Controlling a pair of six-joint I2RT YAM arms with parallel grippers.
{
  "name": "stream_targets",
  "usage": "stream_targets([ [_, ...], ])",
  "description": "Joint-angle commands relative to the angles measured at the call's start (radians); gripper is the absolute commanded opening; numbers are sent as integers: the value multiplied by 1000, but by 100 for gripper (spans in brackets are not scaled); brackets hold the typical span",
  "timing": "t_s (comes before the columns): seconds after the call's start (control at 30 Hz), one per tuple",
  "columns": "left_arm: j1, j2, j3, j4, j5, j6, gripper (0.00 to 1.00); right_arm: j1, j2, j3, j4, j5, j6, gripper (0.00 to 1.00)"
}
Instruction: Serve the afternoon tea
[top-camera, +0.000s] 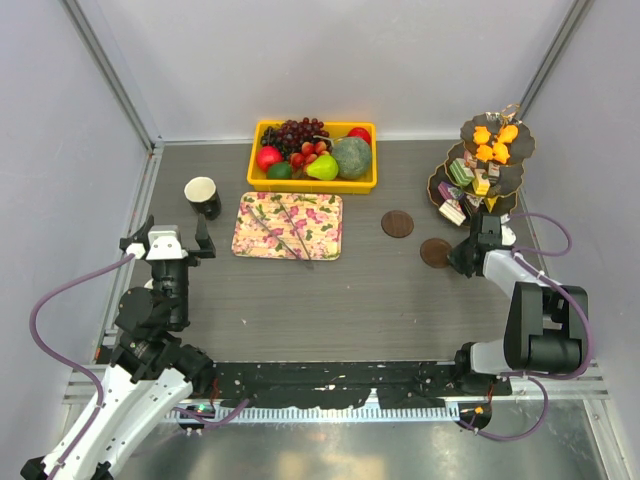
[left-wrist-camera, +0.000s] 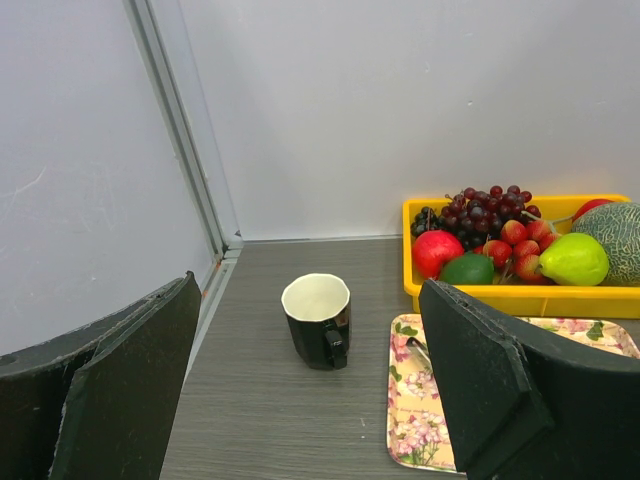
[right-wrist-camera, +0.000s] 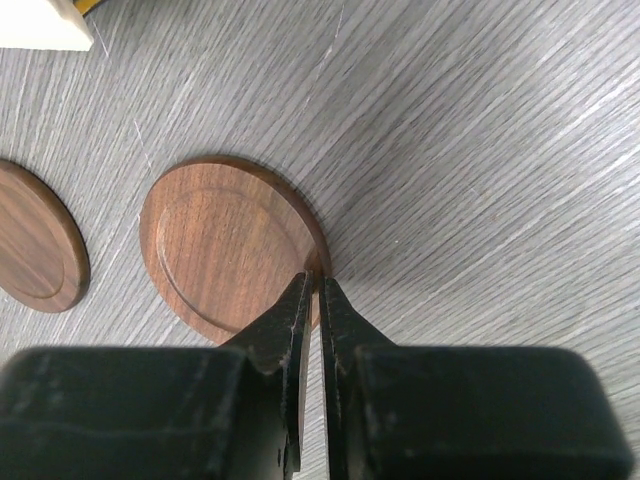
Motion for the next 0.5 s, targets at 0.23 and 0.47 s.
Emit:
stream_targets([
  [0.23, -3, -14, 4, 41, -10, -1, 99, 0, -7, 5, -45, -55, -61, 13],
  [0.47, -3, -19, 7, 40, -9, -1, 99, 0, -55, 20, -74, -60, -84, 18],
])
